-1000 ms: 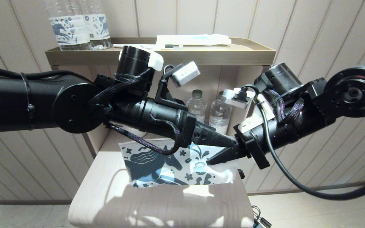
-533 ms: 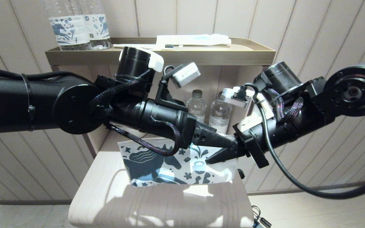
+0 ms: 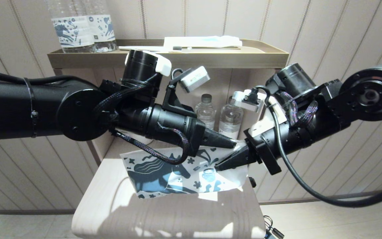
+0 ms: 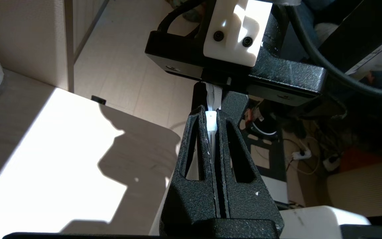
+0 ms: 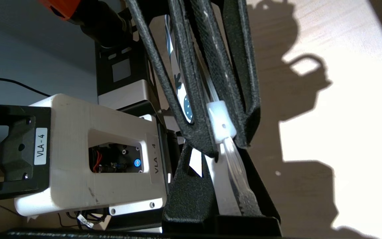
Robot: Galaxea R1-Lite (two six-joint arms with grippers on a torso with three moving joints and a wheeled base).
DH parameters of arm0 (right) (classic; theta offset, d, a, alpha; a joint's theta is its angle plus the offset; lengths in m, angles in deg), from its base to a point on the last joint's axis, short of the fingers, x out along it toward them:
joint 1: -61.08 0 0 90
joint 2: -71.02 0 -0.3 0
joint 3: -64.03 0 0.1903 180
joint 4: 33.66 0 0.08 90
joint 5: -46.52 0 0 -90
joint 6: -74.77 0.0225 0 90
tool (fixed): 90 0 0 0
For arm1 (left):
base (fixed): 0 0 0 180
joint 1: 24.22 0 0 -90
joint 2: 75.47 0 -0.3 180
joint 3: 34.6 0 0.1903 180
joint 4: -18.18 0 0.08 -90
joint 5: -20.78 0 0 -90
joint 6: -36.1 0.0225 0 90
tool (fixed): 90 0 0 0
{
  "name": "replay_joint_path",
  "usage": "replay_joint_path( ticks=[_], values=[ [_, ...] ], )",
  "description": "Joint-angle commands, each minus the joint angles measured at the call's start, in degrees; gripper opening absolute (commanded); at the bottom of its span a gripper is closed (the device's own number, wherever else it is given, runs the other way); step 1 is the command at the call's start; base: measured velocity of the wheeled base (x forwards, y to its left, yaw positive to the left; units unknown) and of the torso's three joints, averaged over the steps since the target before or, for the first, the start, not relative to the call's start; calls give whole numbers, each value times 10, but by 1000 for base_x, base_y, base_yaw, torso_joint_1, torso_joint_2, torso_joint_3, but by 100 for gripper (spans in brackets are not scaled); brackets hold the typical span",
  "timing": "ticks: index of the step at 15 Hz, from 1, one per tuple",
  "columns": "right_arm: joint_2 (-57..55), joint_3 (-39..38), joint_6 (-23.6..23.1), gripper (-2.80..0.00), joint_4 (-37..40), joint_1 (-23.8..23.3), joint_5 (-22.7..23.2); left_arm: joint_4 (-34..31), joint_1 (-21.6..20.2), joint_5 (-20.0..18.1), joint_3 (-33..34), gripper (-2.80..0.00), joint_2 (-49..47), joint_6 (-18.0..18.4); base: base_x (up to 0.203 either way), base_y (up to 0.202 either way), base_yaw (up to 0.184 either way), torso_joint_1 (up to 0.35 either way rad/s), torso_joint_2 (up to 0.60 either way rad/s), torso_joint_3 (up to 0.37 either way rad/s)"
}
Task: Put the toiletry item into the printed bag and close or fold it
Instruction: Close the strorage bag and place it on the desk
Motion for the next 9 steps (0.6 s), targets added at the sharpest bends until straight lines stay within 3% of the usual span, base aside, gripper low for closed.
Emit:
replay_joint_path(
  ticks=[1,9],
  values=[
    [0,0,-1,-280,1,0,3,-1,1,-2,4,-280,-6,15,0,0,0,0,0,0],
    [12,-21,-4,-280,-1,-32,-2,0,0,-2,5,-280,-8,17,0,0,0,0,0,0]
  ],
)
